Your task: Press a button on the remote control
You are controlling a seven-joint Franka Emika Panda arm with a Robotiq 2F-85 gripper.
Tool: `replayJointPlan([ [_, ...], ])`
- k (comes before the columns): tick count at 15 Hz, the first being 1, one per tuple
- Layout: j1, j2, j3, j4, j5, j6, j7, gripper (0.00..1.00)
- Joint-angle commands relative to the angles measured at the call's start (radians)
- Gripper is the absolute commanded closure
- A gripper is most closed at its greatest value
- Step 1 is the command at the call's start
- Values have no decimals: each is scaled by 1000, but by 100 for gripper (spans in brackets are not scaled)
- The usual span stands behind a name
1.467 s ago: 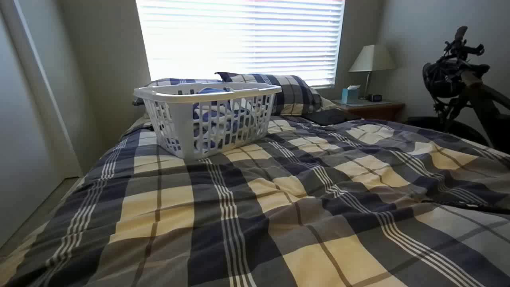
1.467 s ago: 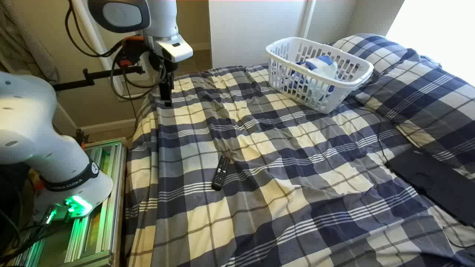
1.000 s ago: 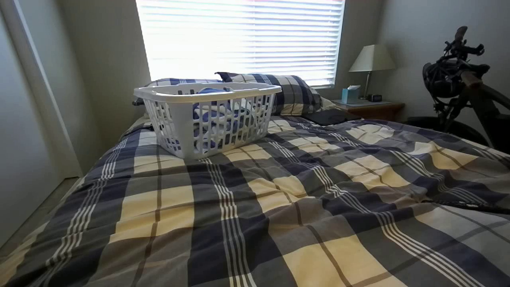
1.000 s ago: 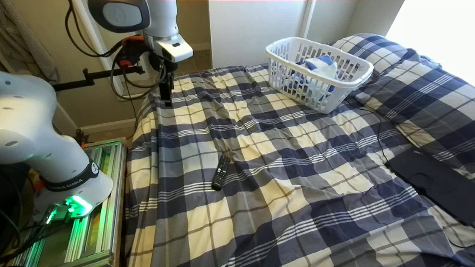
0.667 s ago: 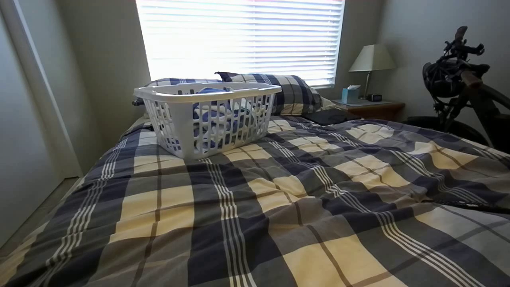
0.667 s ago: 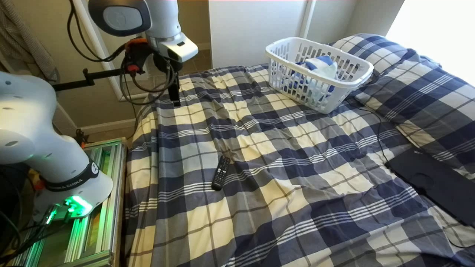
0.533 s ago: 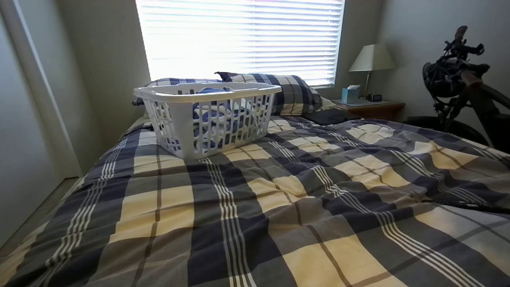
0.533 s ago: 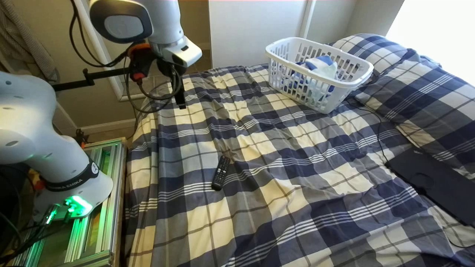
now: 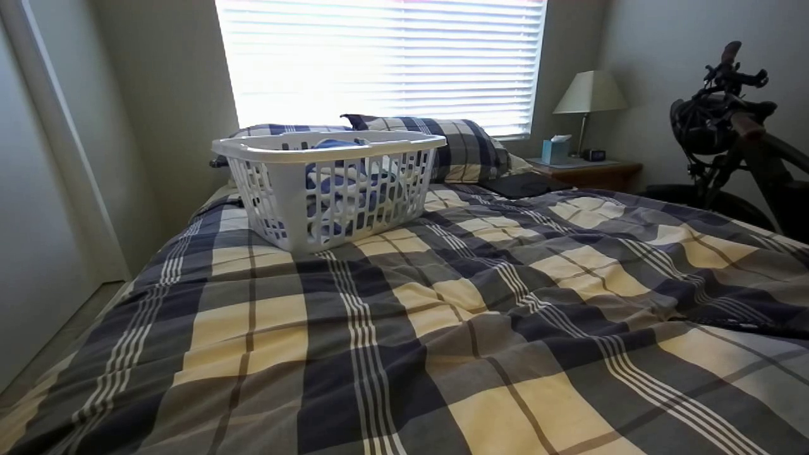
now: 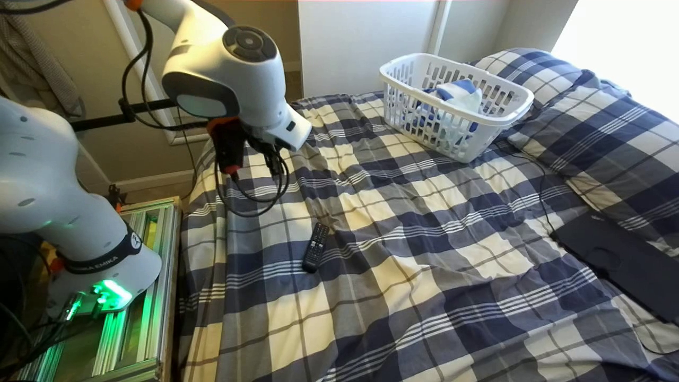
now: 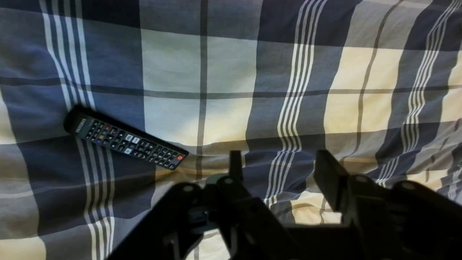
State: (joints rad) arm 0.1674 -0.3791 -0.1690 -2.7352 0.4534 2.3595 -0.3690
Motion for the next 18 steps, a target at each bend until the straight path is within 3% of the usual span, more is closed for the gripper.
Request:
replayJointPlan([
  [1,27,160,-53,80,148,-22,-165,77],
  [4,-7,274,-38,135,226,-50,-243,94],
  [6,-41,354,-15,173,257,-53,-269,98],
  [12,-162,578,52,294,321,-107,-296,94],
  [16,-223,708,89,381,254,-153,-231,94],
  [17,-226,630,102,314,270,-102,-256,95],
  [18,-236,661,107,334,266,-113,-251,94],
])
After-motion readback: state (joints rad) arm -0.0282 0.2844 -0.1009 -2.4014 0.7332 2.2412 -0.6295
